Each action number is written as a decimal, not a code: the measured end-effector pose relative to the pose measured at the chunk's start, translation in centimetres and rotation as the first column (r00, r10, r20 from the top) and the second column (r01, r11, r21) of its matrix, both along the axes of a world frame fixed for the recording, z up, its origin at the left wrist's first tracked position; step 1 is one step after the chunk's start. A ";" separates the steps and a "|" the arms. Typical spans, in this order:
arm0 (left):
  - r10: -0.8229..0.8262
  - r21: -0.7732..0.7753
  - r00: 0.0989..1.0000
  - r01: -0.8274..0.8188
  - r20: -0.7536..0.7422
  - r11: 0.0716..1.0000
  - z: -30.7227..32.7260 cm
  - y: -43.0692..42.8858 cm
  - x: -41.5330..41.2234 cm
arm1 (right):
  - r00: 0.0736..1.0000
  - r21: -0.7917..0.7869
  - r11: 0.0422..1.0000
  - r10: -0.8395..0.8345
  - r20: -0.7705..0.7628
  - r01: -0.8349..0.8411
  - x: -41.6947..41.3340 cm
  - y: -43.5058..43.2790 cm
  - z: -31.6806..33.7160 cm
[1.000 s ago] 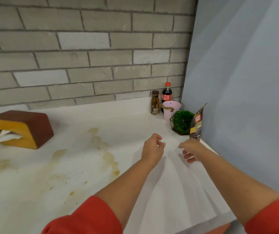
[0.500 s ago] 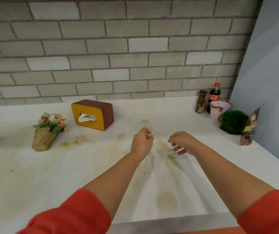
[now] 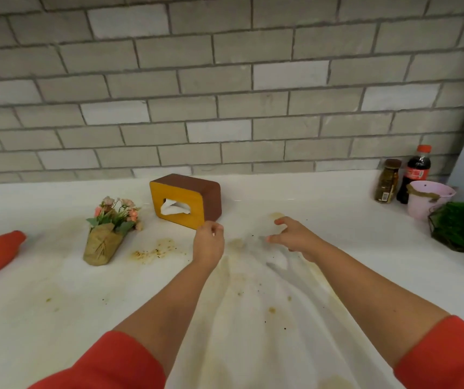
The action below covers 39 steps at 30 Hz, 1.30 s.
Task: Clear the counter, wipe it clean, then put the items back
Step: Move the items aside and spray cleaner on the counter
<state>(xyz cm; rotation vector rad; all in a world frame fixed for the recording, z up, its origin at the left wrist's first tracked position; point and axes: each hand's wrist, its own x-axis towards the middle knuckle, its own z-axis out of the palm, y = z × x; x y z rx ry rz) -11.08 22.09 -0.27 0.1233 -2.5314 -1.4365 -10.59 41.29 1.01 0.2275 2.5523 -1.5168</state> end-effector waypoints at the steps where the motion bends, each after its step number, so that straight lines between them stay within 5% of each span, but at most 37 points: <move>1: 0.017 -0.002 1.000 -0.017 0.006 1.000 0.1 -0.6 -0.7 | 1.000 -0.005 1.000 0.008 -0.018 -0.008 -0.9 -0.4 0.0; 13: 0.043 0.183 0.993 -0.062 0.108 0.981 -0.2 -6.6 -8.0 | 0.985 0.055 0.995 0.087 -0.147 -0.079 -11.5 -9.3 0.5; 30: 0.000 0.310 1.000 -0.004 0.012 0.951 -0.9 -9.8 -14.3 | 0.966 0.160 0.979 0.158 -0.203 -0.127 -19.4 -15.0 0.6; 39: 0.200 0.289 0.978 -0.177 -0.053 0.941 -2.4 -11.3 -14.2 | 0.948 0.070 0.997 0.047 -0.314 -0.026 -18.2 -15.6 -0.4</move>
